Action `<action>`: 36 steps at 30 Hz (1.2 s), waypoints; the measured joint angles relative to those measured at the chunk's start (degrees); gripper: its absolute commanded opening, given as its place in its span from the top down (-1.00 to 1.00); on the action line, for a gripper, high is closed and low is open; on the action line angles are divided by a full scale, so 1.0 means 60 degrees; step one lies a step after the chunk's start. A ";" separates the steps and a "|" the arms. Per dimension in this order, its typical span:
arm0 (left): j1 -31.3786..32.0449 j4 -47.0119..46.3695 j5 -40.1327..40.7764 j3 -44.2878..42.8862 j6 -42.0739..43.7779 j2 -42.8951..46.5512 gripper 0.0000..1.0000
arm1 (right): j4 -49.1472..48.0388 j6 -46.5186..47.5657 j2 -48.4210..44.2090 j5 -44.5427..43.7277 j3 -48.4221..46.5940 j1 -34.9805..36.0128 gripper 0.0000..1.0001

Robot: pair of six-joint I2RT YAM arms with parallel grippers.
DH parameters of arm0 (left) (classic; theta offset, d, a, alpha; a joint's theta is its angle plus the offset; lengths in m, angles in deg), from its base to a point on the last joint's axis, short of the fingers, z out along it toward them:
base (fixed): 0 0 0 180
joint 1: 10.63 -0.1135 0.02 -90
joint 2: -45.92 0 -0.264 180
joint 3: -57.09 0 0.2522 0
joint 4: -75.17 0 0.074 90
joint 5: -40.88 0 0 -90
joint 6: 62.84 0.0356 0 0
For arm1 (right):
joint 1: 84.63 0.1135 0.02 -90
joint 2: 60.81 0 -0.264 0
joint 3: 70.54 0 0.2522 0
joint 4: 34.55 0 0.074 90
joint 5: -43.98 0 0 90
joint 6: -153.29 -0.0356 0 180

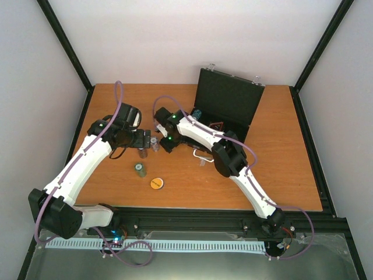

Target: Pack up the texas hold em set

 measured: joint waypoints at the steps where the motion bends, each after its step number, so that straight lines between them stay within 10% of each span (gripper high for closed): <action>1: 0.0000 0.0000 0.0000 0.0000 0.0000 0.0000 -0.99 | -0.0004 0.0004 0.0011 -0.0004 0.0000 -0.0025 -0.29; 24: 0.0000 -0.0066 -0.0022 0.0004 0.0000 0.0000 -0.99 | -0.0976 -0.0175 -0.1013 -0.0211 0.1949 0.0404 0.19; 36: 0.0000 -0.0135 -0.0044 0.0011 0.0102 0.0051 -0.99 | -0.0382 -0.0576 -0.2200 -0.0142 0.3490 0.0947 -0.38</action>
